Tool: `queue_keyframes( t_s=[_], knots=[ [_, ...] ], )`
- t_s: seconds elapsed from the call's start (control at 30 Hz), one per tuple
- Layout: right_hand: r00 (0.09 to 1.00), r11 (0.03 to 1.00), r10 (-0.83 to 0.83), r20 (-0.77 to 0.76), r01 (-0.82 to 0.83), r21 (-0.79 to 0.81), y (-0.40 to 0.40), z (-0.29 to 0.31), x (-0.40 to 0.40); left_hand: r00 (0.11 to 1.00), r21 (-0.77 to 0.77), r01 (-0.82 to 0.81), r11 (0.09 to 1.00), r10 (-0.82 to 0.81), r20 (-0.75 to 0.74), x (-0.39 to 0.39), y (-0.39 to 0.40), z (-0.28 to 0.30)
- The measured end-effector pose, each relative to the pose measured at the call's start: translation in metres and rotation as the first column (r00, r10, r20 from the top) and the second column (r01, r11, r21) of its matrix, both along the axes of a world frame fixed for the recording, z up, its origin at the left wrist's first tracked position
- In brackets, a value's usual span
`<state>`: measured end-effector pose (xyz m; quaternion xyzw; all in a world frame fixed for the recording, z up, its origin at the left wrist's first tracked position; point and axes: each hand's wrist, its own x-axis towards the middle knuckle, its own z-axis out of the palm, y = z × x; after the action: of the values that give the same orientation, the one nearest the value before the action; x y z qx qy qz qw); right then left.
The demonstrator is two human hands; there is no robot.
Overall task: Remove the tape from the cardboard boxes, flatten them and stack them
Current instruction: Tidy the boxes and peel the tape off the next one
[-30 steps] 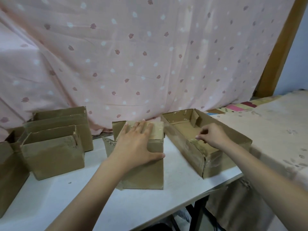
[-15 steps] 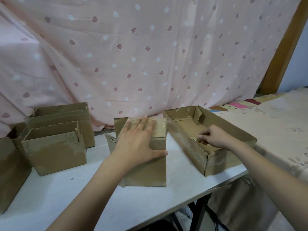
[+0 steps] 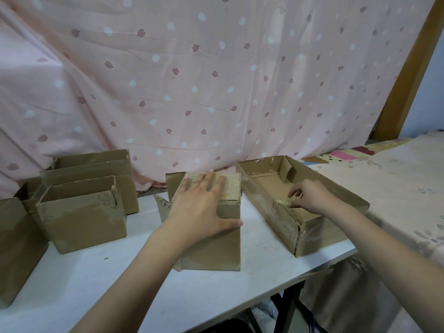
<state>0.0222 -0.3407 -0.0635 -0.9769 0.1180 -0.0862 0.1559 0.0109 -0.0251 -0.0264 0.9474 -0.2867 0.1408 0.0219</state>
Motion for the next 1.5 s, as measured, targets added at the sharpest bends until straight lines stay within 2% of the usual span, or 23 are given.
queue_keyframes(
  t_s=[0.27, 0.4, 0.5, 0.6, 0.7, 0.8, 0.9, 1.07, 1.17, 1.27, 1.5],
  knots=[
    [0.997, 1.000, -0.002, -0.079, 0.003, 0.008, 0.003, 0.004, -0.005, 1.000, 0.000, 0.003, 1.000, -0.003, -0.002, -0.001, 0.001, 0.000],
    [0.998, 1.000, -0.019, -0.068, 0.019, -0.002, 0.007, 0.009, -0.009, 1.000, -0.001, 0.001, 1.000, -0.001, -0.007, -0.001, 0.001, 0.001],
    [1.000, 1.000, 0.007, 0.013, -0.007, 0.007, 0.024, 0.021, -0.014, 1.000, -0.009, 0.006, 1.000, -0.006, 0.000, -0.003, 0.003, 0.000],
    [0.985, 0.985, 0.105, 0.138, -0.121, 0.119, 0.052, 0.035, -0.022, 1.000, -0.023, 0.013, 1.000, -0.012, 0.013, -0.005, 0.004, 0.001],
    [0.946, 0.944, 0.189, 0.261, -0.249, 0.216, 0.085, 0.050, -0.031, 1.000, -0.029, 0.009, 1.000, -0.009, 0.025, -0.009, 0.006, 0.004],
    [0.910, 0.885, 0.262, 0.321, -0.359, 0.295, 0.116, 0.063, -0.039, 0.999, -0.036, -0.004, 0.999, 0.006, 0.046, -0.016, 0.010, 0.004],
    [0.872, 0.834, 0.377, 0.312, -0.466, 0.295, 0.140, 0.071, -0.045, 0.998, -0.032, -0.023, 0.999, 0.025, 0.065, -0.024, 0.017, 0.003],
    [0.866, 0.851, 0.446, 0.224, -0.489, 0.194, 0.159, 0.073, -0.053, 0.996, 0.008, 0.001, 1.000, -0.001, 0.091, -0.030, 0.045, 0.007],
    [0.842, 0.817, 0.490, 0.225, -0.534, 0.218, 0.166, 0.070, -0.054, 0.998, 0.004, 0.061, 0.998, -0.061, 0.018, -0.026, 0.066, 0.015],
    [0.830, 0.796, 0.508, 0.232, -0.555, 0.242, 0.174, 0.068, -0.054, 0.998, 0.014, 0.050, 0.999, -0.049, -0.047, -0.023, 0.079, 0.020],
    [0.825, 0.783, 0.506, 0.251, -0.562, 0.267, 0.191, 0.073, -0.055, 0.994, -0.007, 0.006, 1.000, -0.005, 0.105, -0.032, 0.087, 0.016]
  ],
)
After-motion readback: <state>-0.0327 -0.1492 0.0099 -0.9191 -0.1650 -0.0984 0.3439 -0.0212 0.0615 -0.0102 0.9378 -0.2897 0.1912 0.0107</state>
